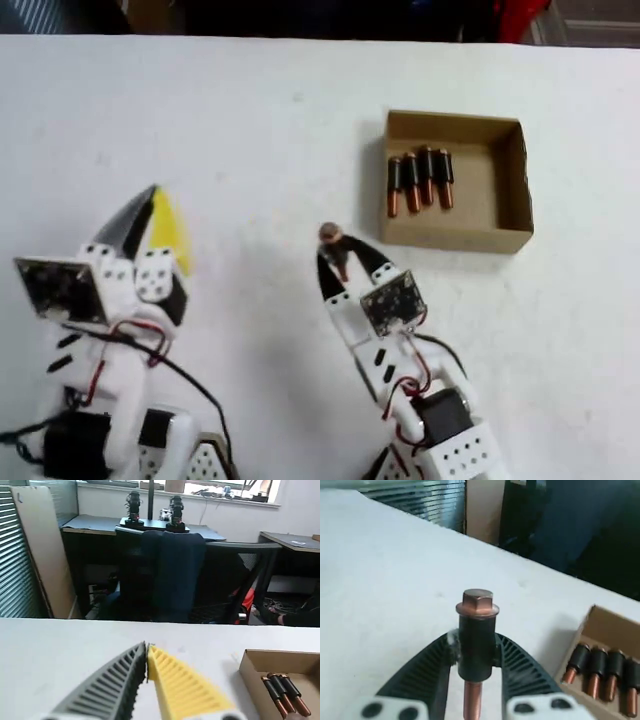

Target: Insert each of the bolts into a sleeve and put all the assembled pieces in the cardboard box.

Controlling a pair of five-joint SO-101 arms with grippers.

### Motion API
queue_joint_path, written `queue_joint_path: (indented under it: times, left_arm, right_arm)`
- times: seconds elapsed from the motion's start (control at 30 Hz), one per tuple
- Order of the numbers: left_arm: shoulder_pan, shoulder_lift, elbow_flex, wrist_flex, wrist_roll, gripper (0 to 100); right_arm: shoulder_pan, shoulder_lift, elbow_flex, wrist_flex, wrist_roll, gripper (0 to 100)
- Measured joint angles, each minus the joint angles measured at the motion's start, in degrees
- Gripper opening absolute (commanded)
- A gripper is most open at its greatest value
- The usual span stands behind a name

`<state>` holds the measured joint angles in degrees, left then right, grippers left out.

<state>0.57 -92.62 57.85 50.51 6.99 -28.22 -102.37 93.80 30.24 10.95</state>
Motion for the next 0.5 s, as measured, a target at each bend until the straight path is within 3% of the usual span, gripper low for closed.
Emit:
queue_joint_path:
  times: [0.27,0.5]
  left_arm:
    - [-0.35,-8.26,0.0,8.09,-1.05,2]
    - [-0.35,-8.7,6.24,9.23,-4.13,2]
  right_arm:
    - [0.44,-0.09,-9.23,11.6,0.0,1.6]
    - [0.44,-0.09,-19.78,21.1,0.0,1.6]
